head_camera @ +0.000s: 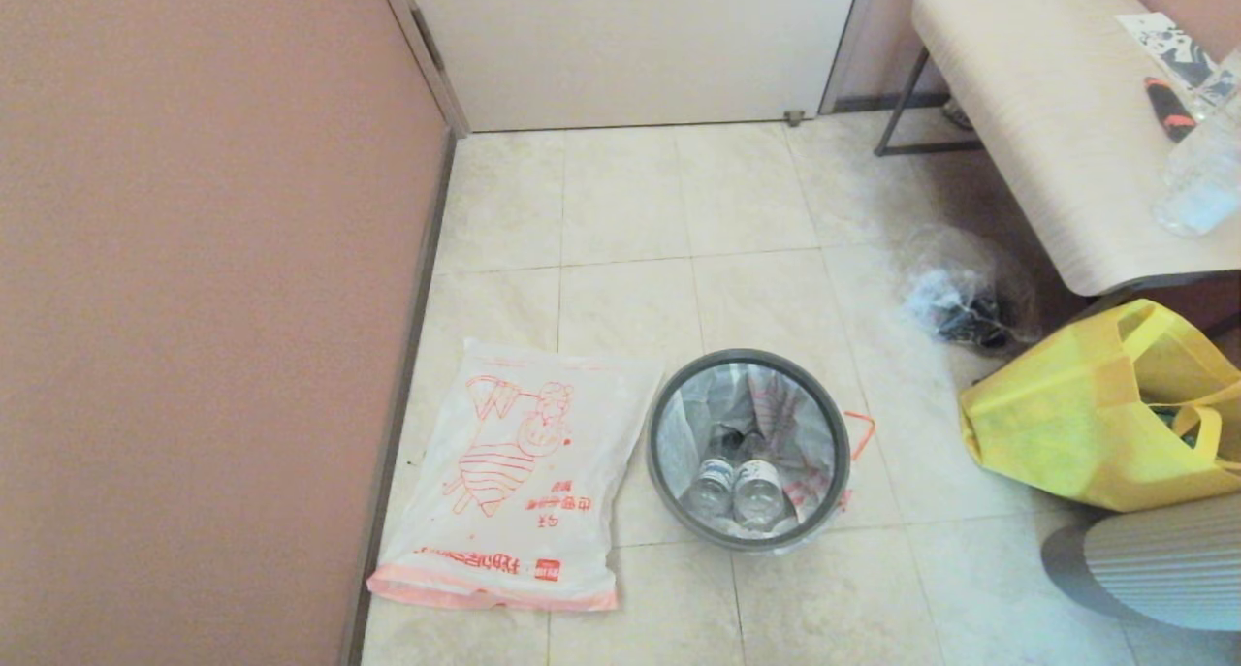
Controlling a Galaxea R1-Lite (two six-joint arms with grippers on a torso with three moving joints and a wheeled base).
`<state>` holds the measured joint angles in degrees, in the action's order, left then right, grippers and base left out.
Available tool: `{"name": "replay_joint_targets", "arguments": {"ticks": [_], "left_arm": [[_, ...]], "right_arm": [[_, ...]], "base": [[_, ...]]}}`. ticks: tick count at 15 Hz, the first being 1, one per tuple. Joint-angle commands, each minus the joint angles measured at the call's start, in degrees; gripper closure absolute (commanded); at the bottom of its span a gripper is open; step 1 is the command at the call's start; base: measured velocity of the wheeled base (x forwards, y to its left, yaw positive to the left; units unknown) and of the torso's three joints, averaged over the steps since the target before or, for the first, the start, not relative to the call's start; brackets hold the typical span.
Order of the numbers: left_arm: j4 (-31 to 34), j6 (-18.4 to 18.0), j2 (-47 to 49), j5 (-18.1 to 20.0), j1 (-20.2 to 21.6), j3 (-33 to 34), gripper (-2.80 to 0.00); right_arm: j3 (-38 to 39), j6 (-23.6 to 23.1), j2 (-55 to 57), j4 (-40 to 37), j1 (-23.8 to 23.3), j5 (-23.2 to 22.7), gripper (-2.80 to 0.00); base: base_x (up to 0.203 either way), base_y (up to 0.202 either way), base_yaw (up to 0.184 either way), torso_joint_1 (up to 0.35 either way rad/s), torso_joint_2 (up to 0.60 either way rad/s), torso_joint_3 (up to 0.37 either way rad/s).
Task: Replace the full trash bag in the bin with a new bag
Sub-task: Place the trash can ring on the floor
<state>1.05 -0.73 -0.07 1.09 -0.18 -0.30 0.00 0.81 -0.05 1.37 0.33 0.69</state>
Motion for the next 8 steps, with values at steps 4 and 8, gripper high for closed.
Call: {"name": "replay_joint_targets", "arguments": {"ticks": [4, 8], "left_arm": [[0.01, 0.03, 0.07, -0.03, 0.01, -0.05, 0.00], [0.01, 0.03, 0.07, -0.03, 0.01, 0.04, 0.00]], "right_arm": [[-5.67, -2.57, 1.82, -2.42, 0.02, -0.26, 0.00], [-17.74, -5.58, 13.57, -5.32, 0.26, -0.42, 0.00]], "base": [[0.000, 0.000, 0.000, 0.000, 0.00, 0.000], [0.000, 0.000, 0.000, 0.000, 0.00, 0.000]]}}
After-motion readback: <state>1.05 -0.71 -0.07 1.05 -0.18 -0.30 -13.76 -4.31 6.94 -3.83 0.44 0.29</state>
